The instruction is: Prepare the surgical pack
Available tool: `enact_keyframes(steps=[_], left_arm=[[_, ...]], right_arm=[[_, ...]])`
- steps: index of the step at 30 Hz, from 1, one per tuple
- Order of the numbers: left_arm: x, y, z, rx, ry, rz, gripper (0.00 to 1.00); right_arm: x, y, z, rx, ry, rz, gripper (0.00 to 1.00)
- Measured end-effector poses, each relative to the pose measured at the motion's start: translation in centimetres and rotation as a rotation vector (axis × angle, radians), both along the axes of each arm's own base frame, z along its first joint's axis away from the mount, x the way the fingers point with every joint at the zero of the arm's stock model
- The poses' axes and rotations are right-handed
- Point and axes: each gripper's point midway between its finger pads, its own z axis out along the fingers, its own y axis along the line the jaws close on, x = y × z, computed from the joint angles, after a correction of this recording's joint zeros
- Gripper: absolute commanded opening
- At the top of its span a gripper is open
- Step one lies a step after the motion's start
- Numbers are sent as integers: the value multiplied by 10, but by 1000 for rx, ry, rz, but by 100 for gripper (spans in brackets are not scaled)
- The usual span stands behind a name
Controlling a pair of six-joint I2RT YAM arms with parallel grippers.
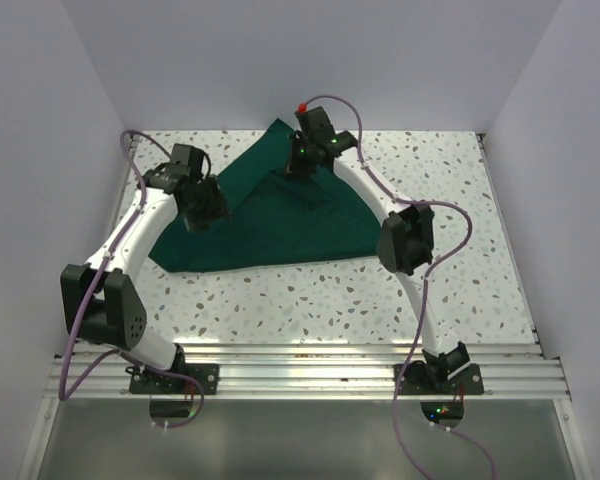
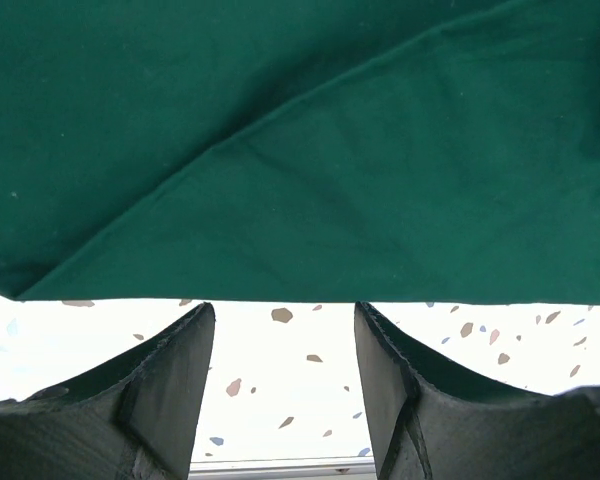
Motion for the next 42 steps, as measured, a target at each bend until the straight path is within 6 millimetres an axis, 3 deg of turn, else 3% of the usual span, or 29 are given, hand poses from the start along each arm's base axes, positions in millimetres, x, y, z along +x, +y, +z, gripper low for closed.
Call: enact_keyframes(steps=[5, 12, 20, 23, 25, 26, 31, 32, 34, 38, 40, 42], left_arm=[[2, 0, -2, 0, 5, 0, 62], [7, 2, -2, -3, 1, 8, 62], [9, 2, -7, -5, 15, 10, 62], [11, 1, -10, -6, 22, 8, 62], [11, 1, -10, -6, 23, 8, 63], [11, 1, -10, -6, 23, 8, 63], [12, 8, -11, 17, 22, 16, 61], [12, 12, -12, 22, 25, 23, 59], [14, 22, -16, 33, 34, 47, 57], [11, 45, -29, 57, 70, 91, 52], [6, 53, -39, 63, 101, 107, 45], [1, 59, -53, 67, 139, 117, 40]], right_arm=[[15, 10, -6, 39, -28, 12, 0], [20, 8, -41, 28, 17, 3, 0], [21, 7, -46, 39, 34, 3, 2], [21, 8, -48, 41, 37, -1, 15], [22, 8, -51, 43, 40, -2, 38], [22, 8, -52, 44, 41, -4, 38], [21, 1, -61, 31, 76, -22, 61], [20, -4, -62, 27, 89, -30, 65], [16, -17, -64, 12, 119, -50, 65], [-4, -75, -58, -40, 216, -120, 57], [-16, -115, -45, -59, 251, -166, 47], [-28, -155, -27, -67, 251, -207, 26]])
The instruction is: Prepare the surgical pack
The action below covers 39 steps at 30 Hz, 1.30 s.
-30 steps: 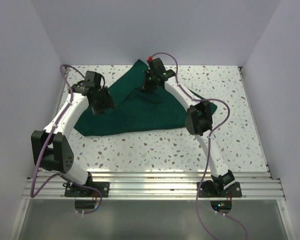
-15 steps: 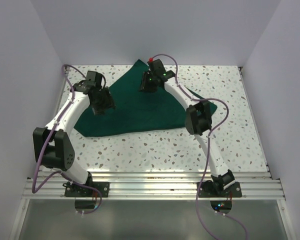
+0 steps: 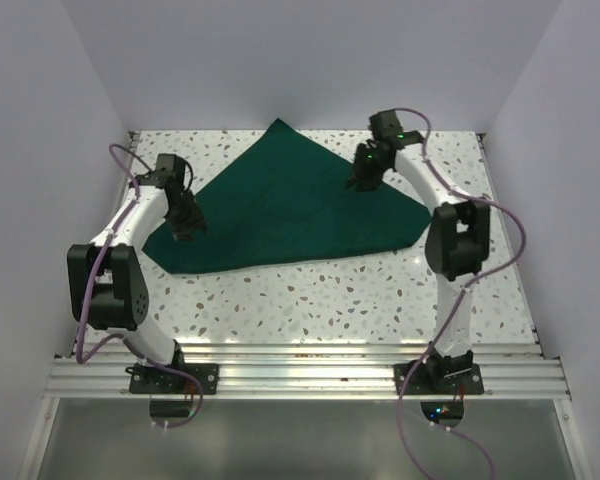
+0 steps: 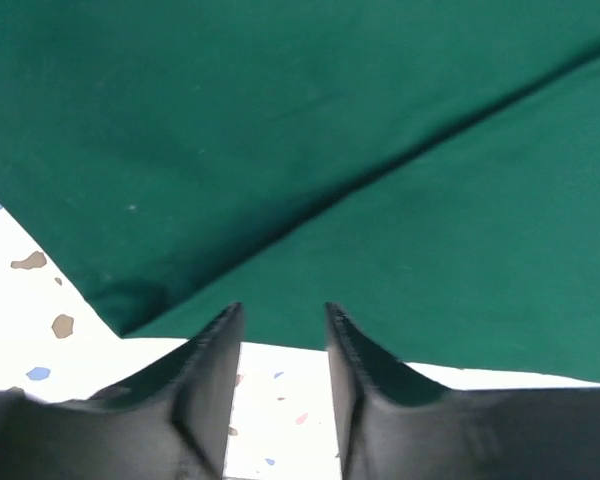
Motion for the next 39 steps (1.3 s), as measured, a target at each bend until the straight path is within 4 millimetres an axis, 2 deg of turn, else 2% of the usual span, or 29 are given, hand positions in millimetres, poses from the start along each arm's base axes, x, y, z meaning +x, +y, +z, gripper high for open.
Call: enact_keyframes(steps=[2, 4, 6, 9, 15, 19, 25, 34, 36, 39], left_arm=[[-7, 3, -15, 2, 43, 2, 37], [-15, 3, -28, -5, 85, -2, 37], [-22, 2, -39, -16, 116, -6, 36], [-32, 1, -53, -23, 159, -8, 36], [-51, -1, -81, -31, 241, -9, 36], [-57, 0, -86, -56, 265, 4, 34], [-56, 4, -83, -54, 252, 18, 36], [-49, 16, -54, 2, 167, 37, 39], [-51, 20, -55, 4, 164, 48, 39], [-65, 28, -68, 10, 211, 76, 39]], right_arm=[[-17, -39, 15, -11, -1, -42, 8], [-30, -66, 24, -10, 1, -76, 3], [-41, -75, 22, 8, 15, -78, 0], [-57, -69, -1, 33, 83, -48, 0], [-97, -58, -72, 61, 286, -10, 0], [-119, -65, -95, 60, 369, -26, 0], [-116, -70, -93, 61, 361, -23, 0], [-102, -69, -72, 70, 299, -18, 0], [-102, -71, -73, 68, 300, -21, 0], [-105, -82, -80, 40, 312, -42, 0]])
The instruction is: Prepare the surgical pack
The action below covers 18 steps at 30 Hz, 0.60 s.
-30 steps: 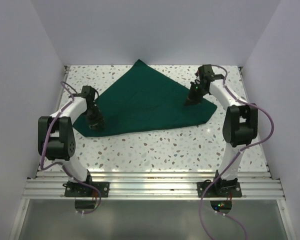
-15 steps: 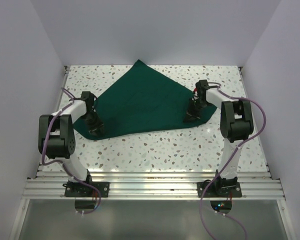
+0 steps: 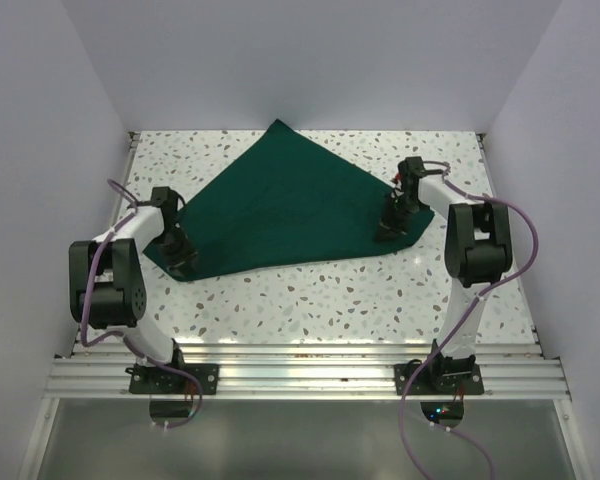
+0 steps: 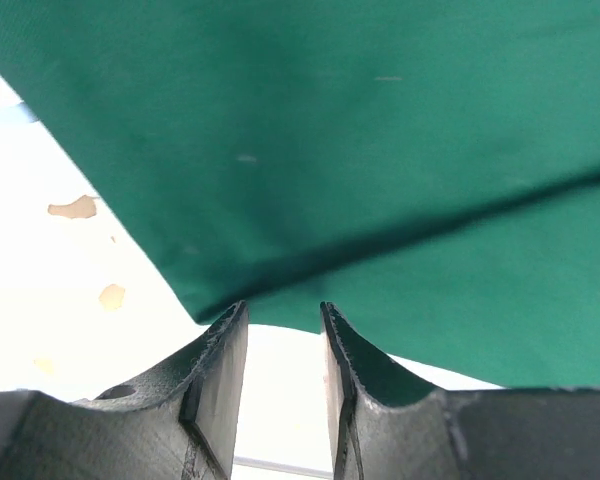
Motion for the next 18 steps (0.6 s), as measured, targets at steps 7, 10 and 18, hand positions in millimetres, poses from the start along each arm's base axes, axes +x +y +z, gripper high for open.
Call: enact_keyframes(steps=[7, 10, 18], left_arm=[[-10, 13, -20, 6, 83, 39, 38], [-10, 13, -19, 2, 94, 39, 38], [-5, 22, -8, 27, 59, 61, 43]], right_arm=[[-11, -37, -16, -46, 56, -81, 0], [-12, -42, -14, -45, 60, -94, 0], [-14, -56, -2, -96, 44, -117, 0]])
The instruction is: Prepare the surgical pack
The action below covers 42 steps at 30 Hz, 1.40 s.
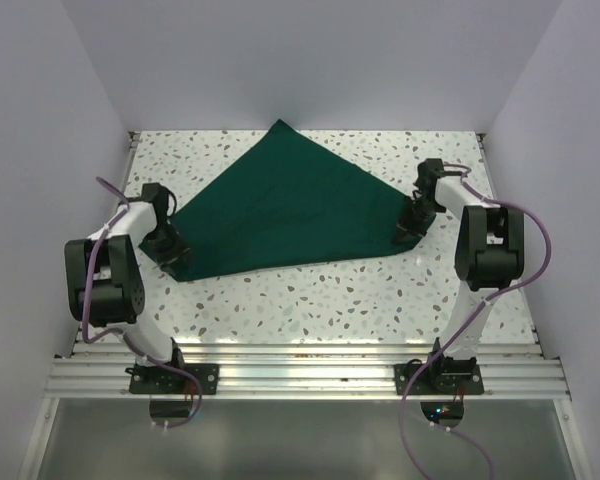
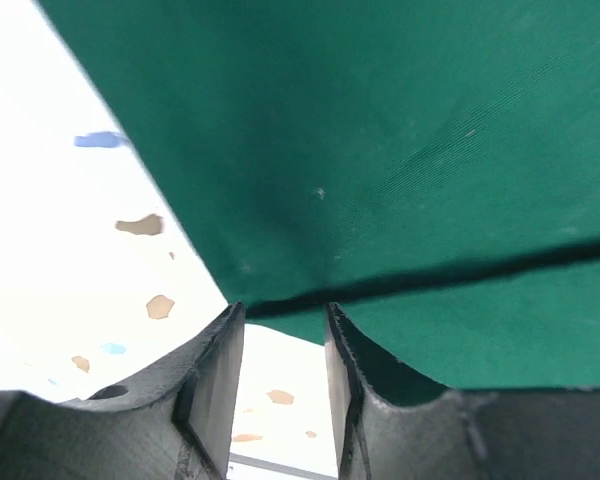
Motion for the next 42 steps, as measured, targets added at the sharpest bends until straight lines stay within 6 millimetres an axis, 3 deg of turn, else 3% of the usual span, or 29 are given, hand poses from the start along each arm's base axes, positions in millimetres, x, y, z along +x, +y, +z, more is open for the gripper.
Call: enact_keyframes(steps=[4, 7, 10, 12, 16, 19, 22, 27, 34, 37, 38, 41, 42], left_arm=[[22, 13, 28, 31, -93, 26, 78], [44, 27, 56, 67, -199, 52, 94], [54, 51, 71, 96, -270, 100, 98], [55, 70, 68, 89, -280, 150, 98], [51, 100, 38, 71, -221, 223, 89], [48, 107, 18, 65, -173, 217, 83], [53, 109, 12, 62, -177, 198, 75], [75, 112, -6, 25, -220, 168, 59], [94, 118, -6, 22, -265, 150, 45], [97, 120, -6, 26, -271, 143, 29], [97, 120, -7, 27, -272, 136, 18], [100, 120, -7, 19, -282, 124, 0], [101, 119, -7, 11, -287, 123, 0]], right_arm=[[0, 0, -2, 2, 4, -2, 0], [0, 1, -3, 9, 4, -2, 0], [0, 7, -2, 33, 5, 1, 0], [-1, 13, 1, 53, 4, 7, 0], [-2, 37, 20, 85, -34, 52, 0], [1, 61, 42, 116, -89, 110, 0], [0, 75, 56, 146, -119, 145, 0], [0, 73, 57, 147, -124, 147, 0], [1, 71, 57, 147, -126, 145, 0], [1, 71, 57, 147, -126, 146, 0], [1, 71, 57, 147, -125, 146, 0], [1, 71, 55, 146, -122, 146, 0], [1, 71, 55, 145, -120, 146, 0]])
